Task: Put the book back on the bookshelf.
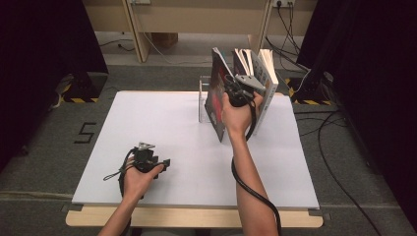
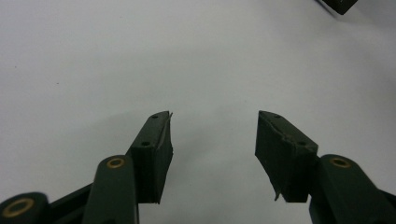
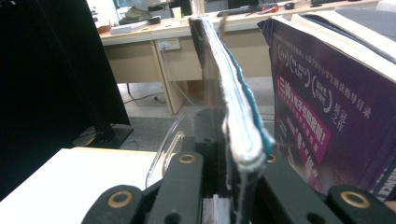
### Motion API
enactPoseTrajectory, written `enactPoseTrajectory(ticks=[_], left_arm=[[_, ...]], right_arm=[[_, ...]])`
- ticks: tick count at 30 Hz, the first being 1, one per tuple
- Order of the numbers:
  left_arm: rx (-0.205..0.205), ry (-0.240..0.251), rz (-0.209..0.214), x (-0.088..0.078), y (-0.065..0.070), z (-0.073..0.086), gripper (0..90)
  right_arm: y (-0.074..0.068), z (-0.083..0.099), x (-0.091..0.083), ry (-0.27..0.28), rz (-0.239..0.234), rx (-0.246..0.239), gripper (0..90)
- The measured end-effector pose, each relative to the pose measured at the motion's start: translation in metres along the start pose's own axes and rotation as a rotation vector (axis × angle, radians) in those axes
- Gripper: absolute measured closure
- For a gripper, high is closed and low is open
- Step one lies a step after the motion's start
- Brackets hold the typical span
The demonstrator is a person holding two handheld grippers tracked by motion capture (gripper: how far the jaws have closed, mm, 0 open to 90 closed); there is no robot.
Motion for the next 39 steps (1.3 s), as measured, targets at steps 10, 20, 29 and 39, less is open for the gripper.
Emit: enactPoseTrajectory(ticks=[10,20,29,39], left_arm=[[-0.002,-0.003,0.002,0.0,-0.001,0.0,45.0],[-0.009,0.007,-0.001,-0.001,-0.003,-0.001,45.0],[-0.007,0.006,0.003,0.0,-0.002,-0.001,45.0],[0.0,0.003,0.004,-0.001,-0.003,-0.001,45.0]], right_arm=[[-0.001,0.003,0.002,0.073,-0.021,-0.013,87.2],[-0.002,-0.002,0.013,0.134,-0.005,-0.002,87.2],[-0.002,-0.006,0.022,0.161,0.01,-0.01,87.2],[-0.004,-0.012,0.022,0.196,0.014,-0.012,87.2]])
Point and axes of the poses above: each handheld gripper's, and its own axes: x roughly forward along the jaws, z roughly out of its underside, y roughly to its right, the point moved 2 cm from there along x, roughly forward along the jaws, and after that the axes turned 2 degrees about x, right-handed, at the moved point
